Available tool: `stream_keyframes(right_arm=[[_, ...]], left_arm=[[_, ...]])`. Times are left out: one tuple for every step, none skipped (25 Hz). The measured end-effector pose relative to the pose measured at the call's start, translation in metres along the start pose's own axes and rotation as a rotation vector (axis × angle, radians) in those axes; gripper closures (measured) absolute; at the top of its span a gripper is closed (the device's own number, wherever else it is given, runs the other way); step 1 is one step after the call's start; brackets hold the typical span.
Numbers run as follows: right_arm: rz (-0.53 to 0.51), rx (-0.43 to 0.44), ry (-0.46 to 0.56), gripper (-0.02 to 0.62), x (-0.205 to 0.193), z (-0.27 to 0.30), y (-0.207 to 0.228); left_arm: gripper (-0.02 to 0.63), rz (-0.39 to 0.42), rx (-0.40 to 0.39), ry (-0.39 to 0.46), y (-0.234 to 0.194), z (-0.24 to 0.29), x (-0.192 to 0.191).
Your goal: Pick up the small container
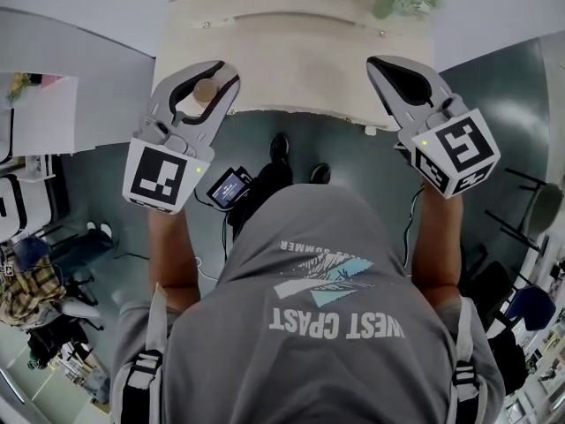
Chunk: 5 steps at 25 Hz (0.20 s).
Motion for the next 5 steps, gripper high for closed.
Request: stream_keyframes(right_arm=[[0.001,0.001,0.0,0.597,-0.001,0.002,-0.001],[0.001,0.002,0.0,0.597,-0.002,0.005,-0.002],[0.002,0.003,0.0,0.597,-0.002,0.008,-0.002],[0.002,0.004,0.0,0.597,-0.003,0.01,-0.003],[0.002,0.004,-0.001,0.597,-0.004,0.013,-0.003]], left_arm=[[0.511,-0.001,-0.001,-0.001,-0.001,0.0,-0.002],[0.51,-0.001,-0.001,-0.001,-0.003,0.0,-0.005],[0.511,0.0,-0.002,0.0,-0.005,0.001,-0.007],[0.511,0.003,-0.002,0.002,-0.007,0.001,-0.009],[0.511,0.005,-0.002,0.004,-0.009,0.002,-0.011]])
Point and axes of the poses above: the fingertips, and each gripper's own axes: z forward along the fingers, y to its right, x out of its top, the point moved 2 cm from there along -z, backward along the fingers, and after that the axes turned 7 degrees about -x, right-handed, at the moved point
